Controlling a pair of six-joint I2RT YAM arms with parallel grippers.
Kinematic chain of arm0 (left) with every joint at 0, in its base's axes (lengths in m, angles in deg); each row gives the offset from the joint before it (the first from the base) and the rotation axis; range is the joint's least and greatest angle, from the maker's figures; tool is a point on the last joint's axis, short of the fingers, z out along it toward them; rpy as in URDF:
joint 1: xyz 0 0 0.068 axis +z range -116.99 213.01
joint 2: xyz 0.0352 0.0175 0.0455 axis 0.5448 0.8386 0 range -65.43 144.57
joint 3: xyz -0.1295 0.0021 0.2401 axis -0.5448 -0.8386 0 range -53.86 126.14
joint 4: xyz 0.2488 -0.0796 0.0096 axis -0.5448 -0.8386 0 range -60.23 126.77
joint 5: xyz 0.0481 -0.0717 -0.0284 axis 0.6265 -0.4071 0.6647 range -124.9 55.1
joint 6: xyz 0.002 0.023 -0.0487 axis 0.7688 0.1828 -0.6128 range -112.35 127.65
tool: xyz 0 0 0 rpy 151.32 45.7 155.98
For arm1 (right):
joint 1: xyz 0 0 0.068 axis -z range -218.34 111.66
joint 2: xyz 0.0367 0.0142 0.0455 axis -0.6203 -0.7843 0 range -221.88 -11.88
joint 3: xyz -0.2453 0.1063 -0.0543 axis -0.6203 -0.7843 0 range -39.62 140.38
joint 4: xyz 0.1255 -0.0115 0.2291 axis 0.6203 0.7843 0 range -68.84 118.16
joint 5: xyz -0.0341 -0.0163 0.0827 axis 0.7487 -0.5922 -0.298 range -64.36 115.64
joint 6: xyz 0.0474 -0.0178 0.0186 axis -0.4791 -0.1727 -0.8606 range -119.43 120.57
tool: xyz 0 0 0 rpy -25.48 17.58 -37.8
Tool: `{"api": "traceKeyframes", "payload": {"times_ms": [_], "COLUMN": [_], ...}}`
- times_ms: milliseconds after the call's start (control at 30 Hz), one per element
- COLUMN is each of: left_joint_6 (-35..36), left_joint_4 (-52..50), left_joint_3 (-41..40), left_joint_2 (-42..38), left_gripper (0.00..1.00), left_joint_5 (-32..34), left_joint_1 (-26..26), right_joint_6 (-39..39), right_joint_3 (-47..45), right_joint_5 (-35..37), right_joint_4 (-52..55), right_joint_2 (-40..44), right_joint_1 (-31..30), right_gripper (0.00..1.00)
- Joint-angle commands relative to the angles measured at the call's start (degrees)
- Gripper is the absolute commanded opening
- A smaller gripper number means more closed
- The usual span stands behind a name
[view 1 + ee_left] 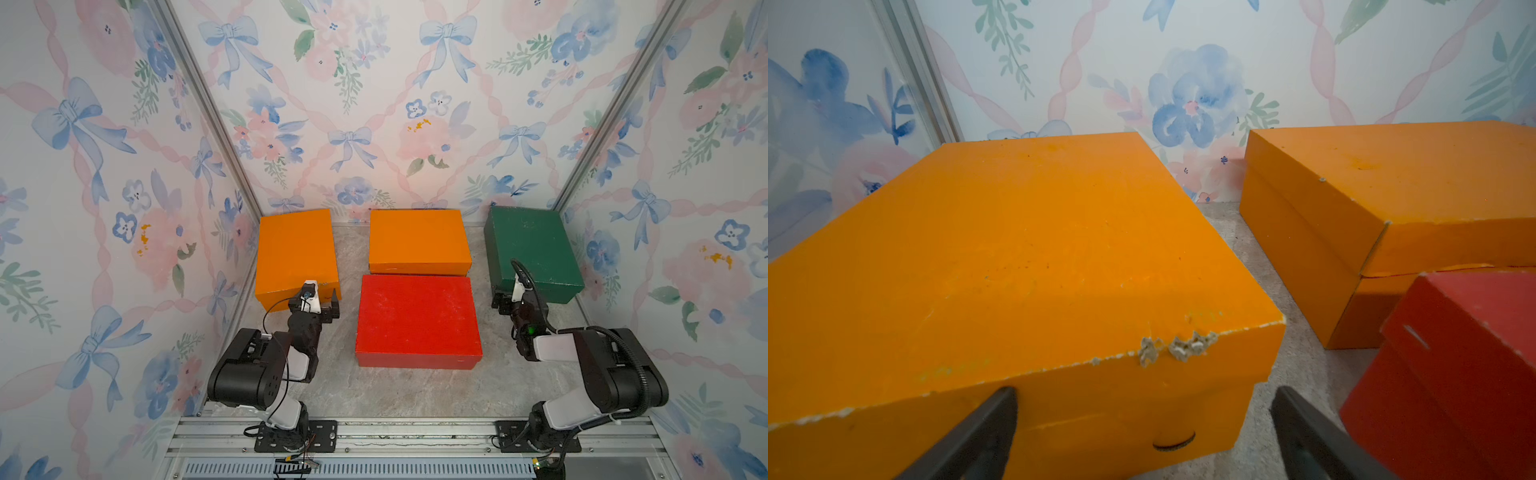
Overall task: Stack the shoeboxes
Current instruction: Pick up the shoebox from the center of the board.
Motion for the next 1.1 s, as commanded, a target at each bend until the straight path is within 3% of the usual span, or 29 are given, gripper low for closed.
{"api": "traceKeyframes", "payload": {"times_ms": [0,867,1067], "left_joint_6": [0.55,0.55,-1.93], "left_joint_4": [1.21,1.24,-0.25], "left_joint_3": [-0.24,-0.24,0.68], "left_joint_2": [-0.81,-0.75,-0.68], "left_gripper": [0.98,0.98,0.98], "left_joint_5": [-0.86,-0.77,5.75], "left_joint_1": [0.34,0.36,0.4], "right_joint_6": [0.27,0.32,0.32], "right_joint_3": [0.9,0.89,0.89], "right_joint_5": [-1.8,-1.76,-1.76], "right_joint_4": [0.64,0.61,0.56], "right_joint_2": [-0.17,-0.17,-0.13], "right_joint_1": [0.21,0.21,0.21], "right_gripper": [0.97,0.97,0.97]}}
